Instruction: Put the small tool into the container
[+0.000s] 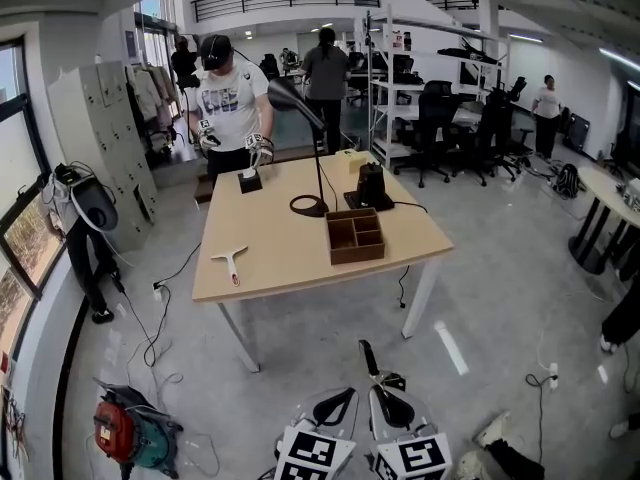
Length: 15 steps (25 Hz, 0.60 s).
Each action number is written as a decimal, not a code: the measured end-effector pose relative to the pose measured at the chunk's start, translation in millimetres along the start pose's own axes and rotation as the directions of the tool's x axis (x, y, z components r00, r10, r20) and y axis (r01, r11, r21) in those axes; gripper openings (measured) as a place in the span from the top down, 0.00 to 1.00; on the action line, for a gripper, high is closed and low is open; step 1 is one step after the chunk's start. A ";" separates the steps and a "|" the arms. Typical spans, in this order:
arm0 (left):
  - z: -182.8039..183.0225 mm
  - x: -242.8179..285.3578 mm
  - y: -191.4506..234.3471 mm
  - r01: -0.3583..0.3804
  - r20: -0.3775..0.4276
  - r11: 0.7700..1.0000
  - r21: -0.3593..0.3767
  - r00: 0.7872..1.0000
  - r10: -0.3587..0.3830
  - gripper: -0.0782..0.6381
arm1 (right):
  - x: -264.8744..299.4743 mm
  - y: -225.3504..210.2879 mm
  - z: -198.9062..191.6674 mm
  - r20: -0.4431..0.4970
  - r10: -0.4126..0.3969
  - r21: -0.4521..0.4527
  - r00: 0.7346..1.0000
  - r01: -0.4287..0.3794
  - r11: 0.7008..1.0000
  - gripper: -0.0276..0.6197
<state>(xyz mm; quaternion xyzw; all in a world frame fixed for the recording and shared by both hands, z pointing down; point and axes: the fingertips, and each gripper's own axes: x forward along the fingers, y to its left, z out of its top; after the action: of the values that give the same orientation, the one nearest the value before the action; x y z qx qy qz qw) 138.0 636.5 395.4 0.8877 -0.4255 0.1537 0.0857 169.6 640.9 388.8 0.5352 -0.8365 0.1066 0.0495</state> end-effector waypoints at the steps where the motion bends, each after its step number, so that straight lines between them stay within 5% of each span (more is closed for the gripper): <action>1: 1.4 11.8 10.0 0.001 0.001 1.000 -0.002 1.000 -0.001 0.88 | 13.9 -6.1 1.1 0.000 -0.001 -0.002 1.000 0.001 1.000 0.95; 7: 21.8 97.5 102.7 0.007 0.003 1.000 -0.019 1.000 -0.007 0.88 | 132.6 -44.3 16.7 -0.012 -0.009 -0.009 1.000 0.008 1.000 0.95; 15: 71.3 247.8 300.8 0.025 -0.005 0.998 -0.058 1.000 -0.025 0.89 | 372.9 -98.0 62.0 -0.050 -0.023 -0.012 0.998 0.023 1.000 0.95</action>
<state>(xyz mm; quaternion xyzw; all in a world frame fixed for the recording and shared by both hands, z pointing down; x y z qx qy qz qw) 63.5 248.2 420.7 0.8897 -0.4184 0.1427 0.1144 102.9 257.0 414.3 0.5416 -0.8294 0.1149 0.0747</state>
